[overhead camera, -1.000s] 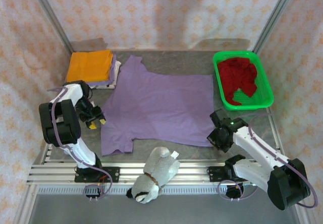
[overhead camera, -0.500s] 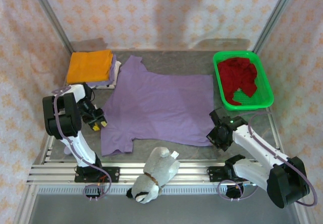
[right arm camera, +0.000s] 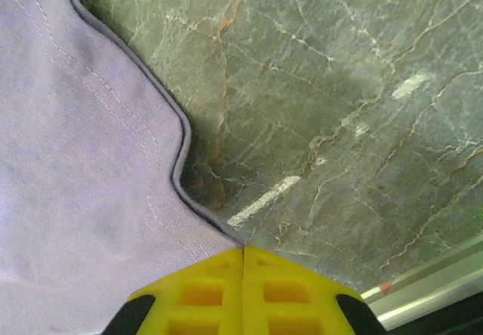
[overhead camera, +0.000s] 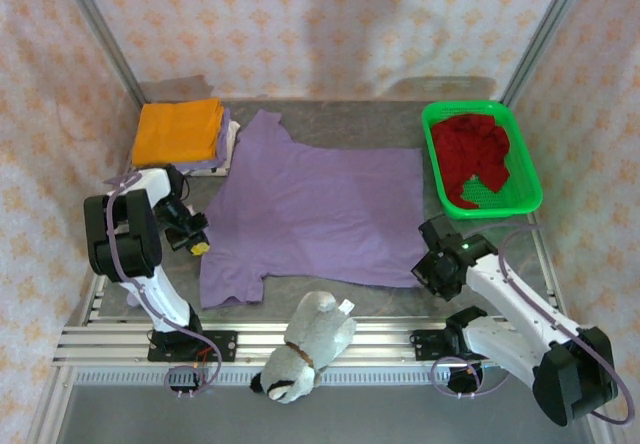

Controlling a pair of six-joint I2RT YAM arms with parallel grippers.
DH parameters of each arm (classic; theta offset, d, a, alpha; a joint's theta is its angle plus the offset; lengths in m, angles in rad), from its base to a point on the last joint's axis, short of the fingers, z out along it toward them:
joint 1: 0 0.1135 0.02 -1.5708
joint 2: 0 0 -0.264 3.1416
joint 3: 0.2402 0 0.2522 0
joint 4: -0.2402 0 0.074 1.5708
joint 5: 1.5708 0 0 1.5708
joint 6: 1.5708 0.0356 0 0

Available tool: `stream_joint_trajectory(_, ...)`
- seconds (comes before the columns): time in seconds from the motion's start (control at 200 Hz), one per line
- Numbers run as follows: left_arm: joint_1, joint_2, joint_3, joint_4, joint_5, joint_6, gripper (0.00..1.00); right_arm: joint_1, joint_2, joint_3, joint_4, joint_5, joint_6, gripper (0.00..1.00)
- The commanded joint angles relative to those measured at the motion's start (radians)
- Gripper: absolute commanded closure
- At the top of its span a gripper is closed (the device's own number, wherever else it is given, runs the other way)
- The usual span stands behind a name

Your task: Fold and stack the t-shirts

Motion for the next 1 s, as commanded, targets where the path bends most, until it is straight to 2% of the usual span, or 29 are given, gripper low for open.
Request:
stream_joint_trajectory(0.0,-0.007,-0.070,-0.035,-0.044,0.007,-0.017,1.00,0.002,-0.021,0.022,-0.073,0.053,0.003,1.00)
stream_joint_trajectory(0.16,-0.012,-0.124,-0.082,-0.064,-0.006,-0.033,1.00,0.002,-0.075,0.028,-0.118,0.107,0.018,1.00)
stream_joint_trajectory(0.305,-0.026,-0.184,-0.095,-0.077,-0.018,-0.052,1.00,0.003,-0.102,0.018,-0.119,0.086,0.012,1.00)
stream_joint_trajectory(0.461,-0.027,-0.199,-0.094,-0.077,0.032,-0.059,1.00,0.002,-0.082,0.041,-0.097,0.065,-0.026,1.00)
stream_joint_trajectory(0.611,-0.033,-0.169,-0.012,-0.092,0.058,-0.068,1.00,-0.001,-0.022,0.116,-0.095,0.117,-0.070,1.00)
stream_joint_trajectory(0.991,-0.041,-0.022,0.228,-0.178,0.060,-0.027,1.00,-0.080,0.164,0.218,0.029,0.166,-0.140,1.00)
